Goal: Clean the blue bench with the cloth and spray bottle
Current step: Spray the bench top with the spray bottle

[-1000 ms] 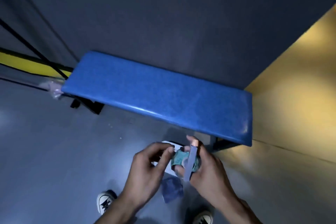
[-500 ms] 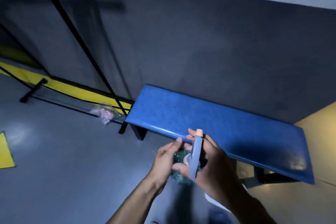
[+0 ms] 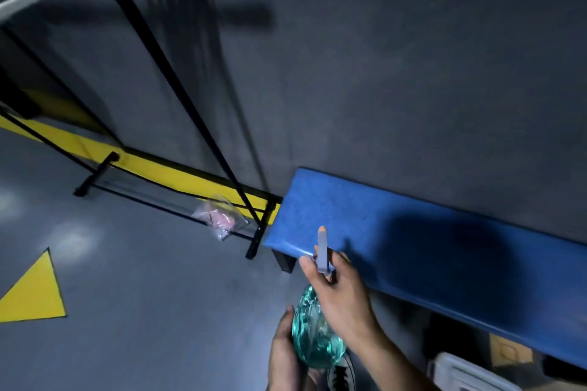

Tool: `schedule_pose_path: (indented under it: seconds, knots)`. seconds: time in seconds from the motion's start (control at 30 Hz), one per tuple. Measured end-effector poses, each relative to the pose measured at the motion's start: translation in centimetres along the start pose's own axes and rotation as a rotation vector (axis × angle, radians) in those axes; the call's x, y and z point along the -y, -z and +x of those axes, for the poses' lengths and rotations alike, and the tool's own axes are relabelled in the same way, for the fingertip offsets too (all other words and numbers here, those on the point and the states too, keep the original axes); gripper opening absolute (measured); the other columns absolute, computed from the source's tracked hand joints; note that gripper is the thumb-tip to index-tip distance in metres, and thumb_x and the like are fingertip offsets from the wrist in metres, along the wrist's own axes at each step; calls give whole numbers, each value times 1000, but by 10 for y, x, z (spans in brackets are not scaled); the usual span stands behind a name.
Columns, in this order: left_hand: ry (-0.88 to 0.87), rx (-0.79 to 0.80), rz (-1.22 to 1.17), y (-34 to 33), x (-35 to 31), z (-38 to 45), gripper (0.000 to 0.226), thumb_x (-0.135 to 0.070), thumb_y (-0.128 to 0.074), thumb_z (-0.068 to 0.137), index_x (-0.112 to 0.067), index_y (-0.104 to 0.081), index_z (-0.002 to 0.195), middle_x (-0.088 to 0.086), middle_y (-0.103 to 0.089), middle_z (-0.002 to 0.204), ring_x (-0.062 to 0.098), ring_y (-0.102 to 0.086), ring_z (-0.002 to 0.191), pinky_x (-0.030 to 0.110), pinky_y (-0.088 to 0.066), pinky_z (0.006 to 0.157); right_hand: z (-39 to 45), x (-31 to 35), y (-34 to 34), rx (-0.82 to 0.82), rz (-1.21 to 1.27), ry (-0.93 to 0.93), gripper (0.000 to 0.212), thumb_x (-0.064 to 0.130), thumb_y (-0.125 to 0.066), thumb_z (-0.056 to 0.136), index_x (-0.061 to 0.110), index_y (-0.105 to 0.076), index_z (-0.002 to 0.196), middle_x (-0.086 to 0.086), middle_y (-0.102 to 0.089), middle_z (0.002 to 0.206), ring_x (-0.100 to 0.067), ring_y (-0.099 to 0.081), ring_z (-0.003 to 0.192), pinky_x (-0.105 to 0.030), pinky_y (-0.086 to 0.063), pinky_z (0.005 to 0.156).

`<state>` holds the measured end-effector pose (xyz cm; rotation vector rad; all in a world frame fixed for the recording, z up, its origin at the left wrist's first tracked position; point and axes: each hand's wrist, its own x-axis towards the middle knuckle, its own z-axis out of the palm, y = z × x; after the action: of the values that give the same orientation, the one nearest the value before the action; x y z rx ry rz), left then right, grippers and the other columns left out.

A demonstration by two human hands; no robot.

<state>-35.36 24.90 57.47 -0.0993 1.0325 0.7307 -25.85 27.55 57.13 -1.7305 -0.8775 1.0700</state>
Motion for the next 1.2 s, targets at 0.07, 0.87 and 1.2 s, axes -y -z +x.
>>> schedule_pose_path:
  seconds: [0.07,0.87,1.2]
  knots:
    - [23,0,-18,3,-14,26,58,-44,-40,99,5,-69,113,32,-74,97,40,-76,72,46,-63,60,25,-7,-17,9,-23,-12,39,61,-63,84,22,-64,86,4,-64,82,-3,-62,75,-22,-47,73]
    - [95,-227,484,46,-77,181,45,-28,-30,105,-6,-67,93,18,-75,82,32,-73,71,50,-60,82,158,-85,-107,-165,-280,-300,31,24,-56,88,12,-43,63,-1,-49,58,-13,-47,53,-34,-34,52]
    - [146,-253,478,51,-65,182,50,-30,-26,107,-7,-68,93,17,-76,77,30,-73,67,51,-59,84,152,-96,-104,-184,-271,-351,34,41,-46,84,9,-52,77,-10,-54,75,-40,-60,81,-33,-35,66]
